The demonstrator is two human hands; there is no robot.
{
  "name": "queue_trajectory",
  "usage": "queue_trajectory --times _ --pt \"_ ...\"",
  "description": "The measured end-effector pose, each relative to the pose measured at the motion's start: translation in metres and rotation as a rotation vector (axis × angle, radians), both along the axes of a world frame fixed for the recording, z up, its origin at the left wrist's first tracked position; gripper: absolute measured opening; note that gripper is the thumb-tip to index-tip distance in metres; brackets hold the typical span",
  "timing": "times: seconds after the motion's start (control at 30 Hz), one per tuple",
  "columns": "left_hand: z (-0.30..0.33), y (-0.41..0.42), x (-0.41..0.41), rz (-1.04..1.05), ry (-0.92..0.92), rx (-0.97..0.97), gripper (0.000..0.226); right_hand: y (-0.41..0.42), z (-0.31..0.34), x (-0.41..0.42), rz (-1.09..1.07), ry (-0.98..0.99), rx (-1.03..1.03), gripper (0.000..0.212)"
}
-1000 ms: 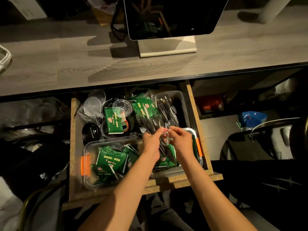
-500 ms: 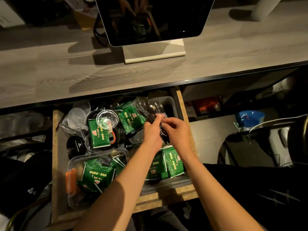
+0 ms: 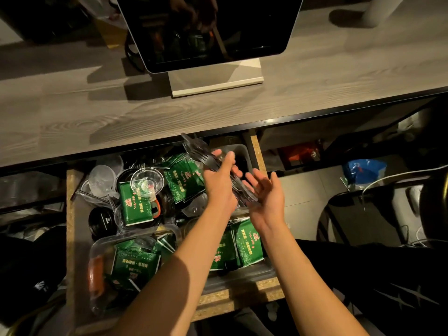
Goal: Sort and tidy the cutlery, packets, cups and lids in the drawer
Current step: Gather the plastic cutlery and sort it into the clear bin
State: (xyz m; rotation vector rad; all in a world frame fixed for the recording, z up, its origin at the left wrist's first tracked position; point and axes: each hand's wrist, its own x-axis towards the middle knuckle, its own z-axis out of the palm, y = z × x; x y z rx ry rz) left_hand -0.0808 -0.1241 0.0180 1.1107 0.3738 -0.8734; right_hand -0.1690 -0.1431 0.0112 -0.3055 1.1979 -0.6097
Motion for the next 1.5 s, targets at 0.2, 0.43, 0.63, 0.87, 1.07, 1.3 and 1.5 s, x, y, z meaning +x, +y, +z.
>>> queue_trajectory --times 0.2,0.43,0.63,0.87,1.07,1.3,1.5 --pt "-0.021 0.006 -0.027 -0.044 0.135 0.073 0.015 -0.002 0.001 0.02 0.033 0.063 0.029 0.047" --pt "-0.051 0.013 -0.008 -0.509 0.039 0.379 0.042 0.0 -0.023 -0.007 0.286 0.298 -0.086 0.045" --pt "-0.087 0.003 0.007 -0.665 -0.148 0.551 0.084 -0.022 -0.026 0.009 0.551 0.303 -0.156 0.03" --pt "-0.082 -0.013 0.011 -0.722 -0.148 0.531 0.074 -0.046 -0.046 0.046 0.727 0.382 -0.132 0.053" --pt "-0.078 -0.008 0.012 -0.687 -0.088 0.499 0.06 -0.043 -0.063 0.037 0.711 0.486 -0.178 0.043" --pt "-0.064 0.016 -0.001 -0.553 -0.151 0.395 0.049 -0.017 -0.047 0.02 0.546 0.423 -0.334 0.034" --pt "-0.043 0.067 -0.008 -0.474 -0.324 0.398 0.022 0.034 -0.018 0.011 0.497 0.379 -0.492 0.026"
